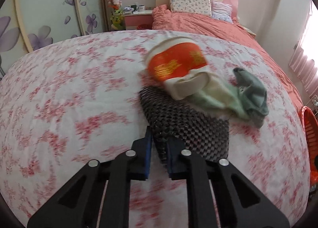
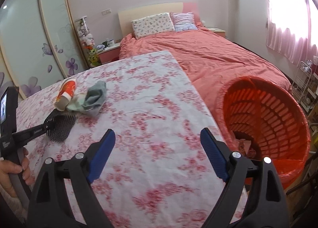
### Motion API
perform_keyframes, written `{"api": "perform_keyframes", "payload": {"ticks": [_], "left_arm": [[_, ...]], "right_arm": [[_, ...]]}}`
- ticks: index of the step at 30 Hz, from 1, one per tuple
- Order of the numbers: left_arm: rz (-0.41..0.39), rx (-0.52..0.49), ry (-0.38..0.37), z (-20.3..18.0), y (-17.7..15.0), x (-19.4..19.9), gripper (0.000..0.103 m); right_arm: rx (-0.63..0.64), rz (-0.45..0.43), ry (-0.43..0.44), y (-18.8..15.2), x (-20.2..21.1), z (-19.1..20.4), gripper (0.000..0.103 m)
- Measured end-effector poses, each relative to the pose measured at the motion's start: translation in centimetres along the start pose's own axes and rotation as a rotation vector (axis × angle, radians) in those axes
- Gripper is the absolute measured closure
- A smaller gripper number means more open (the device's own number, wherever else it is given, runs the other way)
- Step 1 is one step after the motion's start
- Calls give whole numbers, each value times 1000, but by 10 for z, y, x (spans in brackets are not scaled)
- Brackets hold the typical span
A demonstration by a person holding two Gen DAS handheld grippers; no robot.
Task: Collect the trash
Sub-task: 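Grasp the black mesh pad with the left tool while the right grasps the grey-green sock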
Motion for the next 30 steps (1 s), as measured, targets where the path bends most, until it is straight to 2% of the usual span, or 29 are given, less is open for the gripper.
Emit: {"api": "perform_keyframes", "payload": {"ticks": [5,7,8,9,11,12,15,23,29,30], "left_arm": [[-11,3,47,46,-13,10,91],[-9,8,51,62,-14,12,91],[-13,13,35,68,-15,14,87],[-20,15,15,71,-14,17,82],[-42,15,9,73,-13,21,47],[-66,8,7,72,-10,25,43],[-93,-25,-8,65,-4,27,42],[-89,-23,-62,59,8,16,42],[-50,-8,-52,62,8,0,42],[-44,-5,-53,62,7,-2,42]], "right_arm": [[24,17,28,-1,-8,22,18],[38,24,40,-2,-12,33,18],[45,28,46,-2,-15,39,18],[51,32,51,-2,-17,45,18],[57,44,65,-1,-22,56,18],[57,50,73,0,-26,61,18],[43,64,93,7,-38,75,18],[22,71,90,37,-77,111,19],[-8,140,75,52,-121,128,35],[-6,157,69,51,-127,130,40]]}}
Point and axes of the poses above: each gripper's, at about its wrist camera, not at the fingertips, and x roughly against the way its jaws point, z to its left, y to its top, the point moved 7 cm from there along -x, roughly the way its jaws point, and after that the axes turned 3 degrees about -x, right-handed, at the moved point
